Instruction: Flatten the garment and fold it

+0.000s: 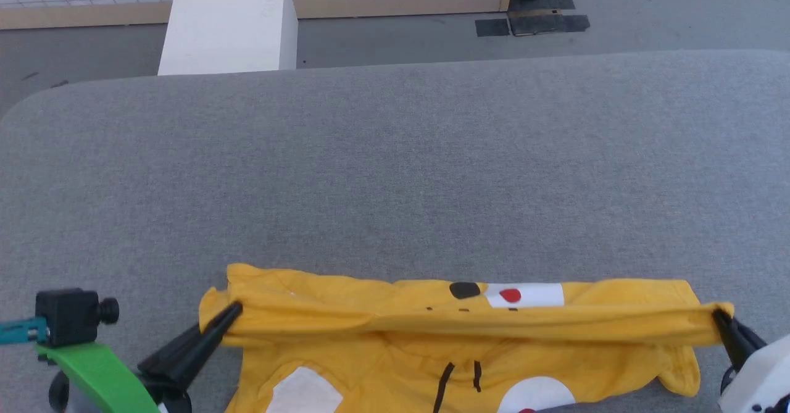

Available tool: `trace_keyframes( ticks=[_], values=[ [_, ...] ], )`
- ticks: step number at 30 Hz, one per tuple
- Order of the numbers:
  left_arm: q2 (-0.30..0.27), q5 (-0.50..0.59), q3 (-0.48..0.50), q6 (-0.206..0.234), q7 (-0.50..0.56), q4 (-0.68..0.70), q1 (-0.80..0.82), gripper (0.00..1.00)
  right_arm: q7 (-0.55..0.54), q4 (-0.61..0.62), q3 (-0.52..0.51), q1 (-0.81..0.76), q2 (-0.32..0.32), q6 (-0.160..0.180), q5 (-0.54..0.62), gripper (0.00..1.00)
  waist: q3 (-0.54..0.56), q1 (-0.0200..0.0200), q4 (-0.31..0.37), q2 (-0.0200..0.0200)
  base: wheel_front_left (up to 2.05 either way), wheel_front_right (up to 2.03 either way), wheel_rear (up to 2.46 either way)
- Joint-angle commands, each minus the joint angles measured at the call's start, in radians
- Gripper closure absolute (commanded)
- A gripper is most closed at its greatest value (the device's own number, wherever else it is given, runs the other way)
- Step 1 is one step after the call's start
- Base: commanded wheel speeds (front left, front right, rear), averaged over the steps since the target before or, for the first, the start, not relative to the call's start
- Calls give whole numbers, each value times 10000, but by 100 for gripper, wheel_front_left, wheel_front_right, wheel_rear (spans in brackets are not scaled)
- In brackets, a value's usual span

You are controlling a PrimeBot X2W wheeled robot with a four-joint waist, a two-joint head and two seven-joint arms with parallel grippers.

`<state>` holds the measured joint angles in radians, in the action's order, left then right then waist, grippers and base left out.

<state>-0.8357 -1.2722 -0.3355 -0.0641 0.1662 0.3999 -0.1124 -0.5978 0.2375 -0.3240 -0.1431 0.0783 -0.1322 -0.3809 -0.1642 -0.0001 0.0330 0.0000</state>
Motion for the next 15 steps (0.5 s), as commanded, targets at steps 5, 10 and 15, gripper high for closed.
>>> trace_keyframes(
  ticks=[5,10,15],
  values=[
    [-189,-347,-26,224,16,-45,-853,100,-708,-56,-7,-647,-35,15,-152,100,-24,1,-162,0,0,0,0],
    [51,-456,-403,202,248,-689,-865,100,-1084,-260,241,-817,-3,15,111,100,-37,1,-216,0,0,0,0],
    [653,-225,-1046,161,572,-1814,-265,100,-1060,-807,724,-701,18,15,382,100,-41,1,-223,0,0,0,0]
  ],
)
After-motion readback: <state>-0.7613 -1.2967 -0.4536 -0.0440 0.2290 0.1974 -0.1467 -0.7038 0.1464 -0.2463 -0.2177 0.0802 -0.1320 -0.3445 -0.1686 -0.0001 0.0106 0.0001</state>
